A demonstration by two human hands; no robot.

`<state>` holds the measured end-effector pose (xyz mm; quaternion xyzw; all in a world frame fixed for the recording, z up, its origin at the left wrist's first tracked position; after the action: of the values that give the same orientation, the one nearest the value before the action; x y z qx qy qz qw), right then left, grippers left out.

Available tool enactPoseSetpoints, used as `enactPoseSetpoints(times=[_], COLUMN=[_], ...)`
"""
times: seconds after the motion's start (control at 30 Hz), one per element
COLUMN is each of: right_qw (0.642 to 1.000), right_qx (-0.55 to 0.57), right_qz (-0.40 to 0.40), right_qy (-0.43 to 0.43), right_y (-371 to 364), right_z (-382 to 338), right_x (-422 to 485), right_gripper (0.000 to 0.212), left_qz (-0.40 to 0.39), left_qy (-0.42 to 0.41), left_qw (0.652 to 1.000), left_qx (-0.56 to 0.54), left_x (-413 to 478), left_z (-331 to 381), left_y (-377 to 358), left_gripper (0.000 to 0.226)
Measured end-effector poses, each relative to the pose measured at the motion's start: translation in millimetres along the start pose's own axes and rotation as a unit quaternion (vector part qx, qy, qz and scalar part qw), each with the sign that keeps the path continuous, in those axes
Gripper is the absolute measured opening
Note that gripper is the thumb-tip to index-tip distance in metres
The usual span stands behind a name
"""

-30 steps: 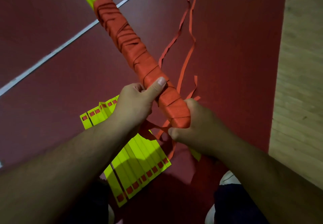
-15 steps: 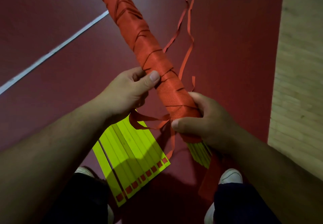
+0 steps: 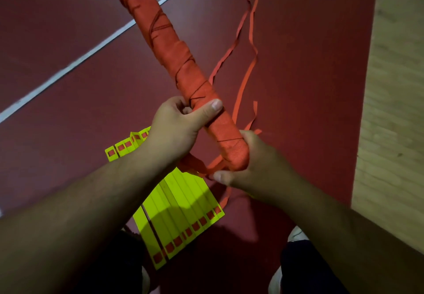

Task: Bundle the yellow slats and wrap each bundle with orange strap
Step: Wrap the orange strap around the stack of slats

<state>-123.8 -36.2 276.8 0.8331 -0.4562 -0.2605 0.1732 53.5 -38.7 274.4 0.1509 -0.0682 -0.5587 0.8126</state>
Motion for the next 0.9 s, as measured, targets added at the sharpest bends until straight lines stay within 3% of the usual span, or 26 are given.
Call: enactPoseSetpoints(times=[0.17, 0.3, 0.43, 0.57, 0.7, 0.8, 0.9], right_qw=[0.998, 0.998, 0.994, 0.983, 0.970, 0.995, 0.995], right_qx=[-0.020, 0.023, 0.099, 0.185, 0.232, 0.100, -0.002], right_qz=[0.060, 0.058, 0.037, -0.018, -0.071, 0.005, 0.092], right_qy=[0.011, 0.022, 0.014, -0.004, -0.034, 0.008, 0.036], right_y=[6.6, 14.7, 21.7, 21.2, 19.3, 27.1, 25.3], right_z=[-4.1, -13.1, -16.5, -17.0, -16.1, -15.5, -17.6], right_x=[3.6, -0.2, -3.7, -9.8, -11.0, -5.5, -3.5], right_gripper=[0.032, 0.024, 0.020, 0.023, 0.024, 0.035, 0.065], left_qz=[-0.029, -0.074, -0.124, -0.190, -0.176, -0.106, -0.032], left_qy=[-0.023, -0.053, -0.067, -0.086, -0.084, -0.059, -0.033], left_qw=[0.998, 0.995, 0.988, 0.973, 0.973, 0.986, 0.994], left_qx=[-0.044, -0.048, -0.061, -0.097, -0.121, -0.119, -0.103], left_x=[-0.4, 4.2, 10.3, 7.1, 5.2, 4.2, 4.8], left_z=[10.8, 14.4, 14.6, 17.1, 18.4, 16.9, 13.9], left_y=[1.6, 6.7, 12.7, 10.3, 7.8, 6.0, 4.9], left_gripper=[0.051, 0.062, 0.041, 0.026, 0.041, 0.036, 0.043])
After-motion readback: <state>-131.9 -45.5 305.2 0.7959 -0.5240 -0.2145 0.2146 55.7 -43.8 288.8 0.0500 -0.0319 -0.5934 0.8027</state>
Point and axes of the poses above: each hand's wrist, its own x-axis towards the middle knuckle, its own y-axis out of the back of the hand, z = x × y, the point moved 4 cm from there along x, towards the middle knuckle, and after that the axes turned 10 degrees about x, right-handed, at the moved point
